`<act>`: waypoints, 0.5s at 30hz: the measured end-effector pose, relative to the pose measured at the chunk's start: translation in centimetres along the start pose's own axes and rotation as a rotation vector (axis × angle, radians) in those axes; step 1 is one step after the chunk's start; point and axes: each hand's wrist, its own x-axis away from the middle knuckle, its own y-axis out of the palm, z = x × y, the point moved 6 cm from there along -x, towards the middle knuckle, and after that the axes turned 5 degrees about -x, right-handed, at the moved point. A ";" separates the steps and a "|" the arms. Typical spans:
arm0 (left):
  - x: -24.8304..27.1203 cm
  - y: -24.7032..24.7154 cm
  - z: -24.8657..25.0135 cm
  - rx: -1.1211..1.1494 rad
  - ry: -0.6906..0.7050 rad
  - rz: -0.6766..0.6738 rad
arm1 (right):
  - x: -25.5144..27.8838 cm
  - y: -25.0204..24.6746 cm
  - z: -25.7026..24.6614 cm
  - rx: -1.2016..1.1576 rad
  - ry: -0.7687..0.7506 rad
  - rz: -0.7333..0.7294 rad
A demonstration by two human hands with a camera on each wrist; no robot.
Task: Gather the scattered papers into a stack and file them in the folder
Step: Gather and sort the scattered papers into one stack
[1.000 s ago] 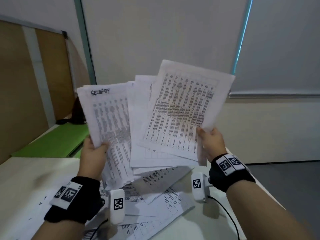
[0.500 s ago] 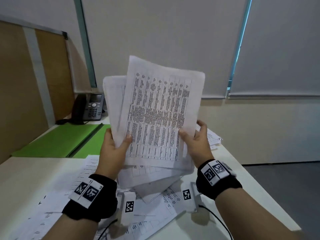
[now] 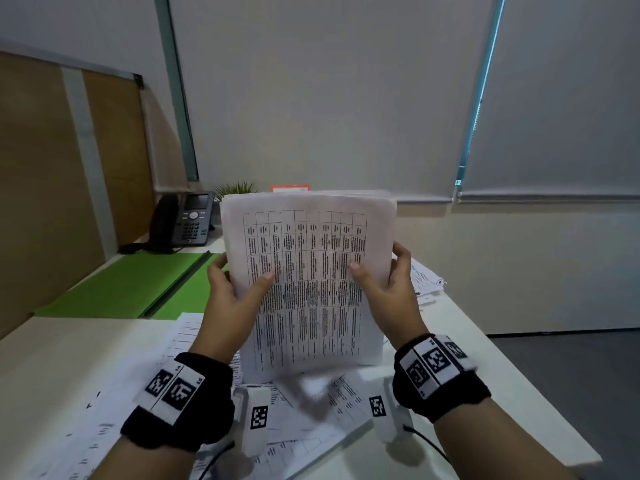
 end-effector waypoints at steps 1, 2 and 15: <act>0.1 0.1 -0.5 -0.010 -0.016 -0.011 | 0.2 0.0 0.3 -0.006 0.007 -0.002; 0.3 0.3 -0.7 -0.020 -0.022 -0.014 | 0.4 0.2 0.6 -0.012 0.010 0.001; 1.2 0.5 -2.8 -0.172 -0.143 -0.112 | 0.9 0.6 2.0 0.072 0.079 -0.039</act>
